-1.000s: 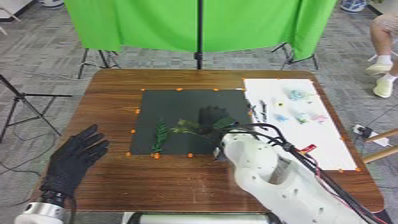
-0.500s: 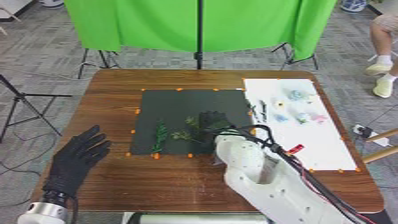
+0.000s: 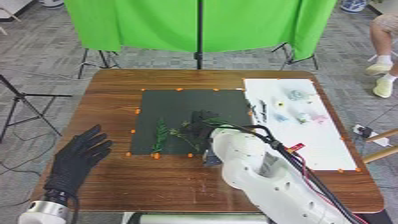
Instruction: Arrange flowers
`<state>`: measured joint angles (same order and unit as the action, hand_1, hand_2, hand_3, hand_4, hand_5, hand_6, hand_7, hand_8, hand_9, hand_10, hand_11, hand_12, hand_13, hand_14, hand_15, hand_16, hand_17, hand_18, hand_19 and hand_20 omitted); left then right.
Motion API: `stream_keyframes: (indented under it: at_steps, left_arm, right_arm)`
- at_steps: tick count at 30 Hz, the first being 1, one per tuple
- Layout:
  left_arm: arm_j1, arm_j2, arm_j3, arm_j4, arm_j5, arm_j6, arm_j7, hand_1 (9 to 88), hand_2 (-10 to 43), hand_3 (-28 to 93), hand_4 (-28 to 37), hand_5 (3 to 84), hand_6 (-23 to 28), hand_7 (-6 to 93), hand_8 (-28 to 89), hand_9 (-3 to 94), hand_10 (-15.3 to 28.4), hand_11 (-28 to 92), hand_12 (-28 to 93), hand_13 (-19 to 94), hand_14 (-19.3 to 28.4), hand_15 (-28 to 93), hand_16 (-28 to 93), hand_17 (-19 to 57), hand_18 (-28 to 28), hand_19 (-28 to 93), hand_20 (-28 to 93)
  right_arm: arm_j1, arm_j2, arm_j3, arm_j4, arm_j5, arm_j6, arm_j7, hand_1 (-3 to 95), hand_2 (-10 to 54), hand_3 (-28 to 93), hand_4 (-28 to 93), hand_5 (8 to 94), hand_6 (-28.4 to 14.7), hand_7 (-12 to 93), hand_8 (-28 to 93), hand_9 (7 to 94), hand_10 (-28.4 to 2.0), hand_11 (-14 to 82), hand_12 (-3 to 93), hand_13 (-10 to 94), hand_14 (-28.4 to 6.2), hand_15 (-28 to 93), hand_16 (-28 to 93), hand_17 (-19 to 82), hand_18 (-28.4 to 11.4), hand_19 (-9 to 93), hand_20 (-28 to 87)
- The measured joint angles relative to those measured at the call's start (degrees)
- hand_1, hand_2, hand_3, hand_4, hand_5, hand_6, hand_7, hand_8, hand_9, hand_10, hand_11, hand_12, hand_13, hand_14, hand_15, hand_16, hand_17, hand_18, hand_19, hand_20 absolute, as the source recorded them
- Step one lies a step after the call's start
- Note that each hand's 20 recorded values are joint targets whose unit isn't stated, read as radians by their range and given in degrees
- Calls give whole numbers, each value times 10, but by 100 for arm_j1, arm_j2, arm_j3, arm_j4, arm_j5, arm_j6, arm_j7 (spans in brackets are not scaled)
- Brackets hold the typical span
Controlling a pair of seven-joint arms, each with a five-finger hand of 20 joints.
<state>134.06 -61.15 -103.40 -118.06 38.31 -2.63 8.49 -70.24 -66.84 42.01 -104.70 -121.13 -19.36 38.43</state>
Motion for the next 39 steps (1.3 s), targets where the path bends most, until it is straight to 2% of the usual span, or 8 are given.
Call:
stream_keyframes:
  at_steps: [11, 16, 20, 26, 39]
  left_arm:
    - [10, 5, -11, 0, 0, -1, 11, 233, -1, 688, -273, 329, 39, 197, -90, 288, 123, 247, 173, 240, 141, 393, 8, -82, 210, 501, 100]
    - [10, 13, -11, -1, 0, 0, 15, 233, -1, 688, -274, 327, 38, 196, -89, 288, 122, 247, 173, 241, 140, 392, 8, -83, 210, 501, 100]
    - [10, 21, -6, -1, -3, 1, 24, 233, -1, 688, -274, 327, 39, 196, -89, 288, 122, 247, 173, 240, 141, 393, 8, -82, 209, 501, 100]
    - [6, 28, -1, 0, -3, 1, 24, 233, -1, 688, -274, 327, 38, 197, -90, 288, 122, 247, 174, 240, 141, 393, 8, -83, 210, 502, 101]
    - [6, 38, -1, 6, -3, -4, 49, 233, -1, 688, -274, 327, 38, 199, -90, 288, 123, 248, 173, 240, 141, 393, 8, -83, 210, 502, 100]
  right_arm:
    - [169, 342, -338, -56, -818, -5, -51, 199, 109, 717, -255, 839, -11, 463, -109, 901, -95, 599, 404, 848, -93, 804, 363, 539, -221, 932, 660]
    - [236, 437, -421, -35, -789, -238, -61, 190, 130, 705, -261, 839, -11, 463, -110, 901, -96, 599, 403, 848, -94, 805, 361, 538, -222, 932, 660]
    - [232, 408, -414, -33, -626, -572, -68, 162, 161, 696, -275, 841, -12, 457, -111, 902, -97, 591, 403, 848, -94, 802, 359, 538, -221, 932, 655]
    - [232, 248, -390, 97, -507, -565, -58, 134, 191, 641, -282, 836, -17, 447, -111, 898, -99, 586, 404, 845, -95, 797, 361, 536, -223, 932, 651]
    - [42, -15, -120, 54, 71, -619, -63, 126, 197, 636, -283, 837, -18, 442, -108, 899, -100, 583, 401, 844, -96, 796, 358, 536, -224, 932, 645]
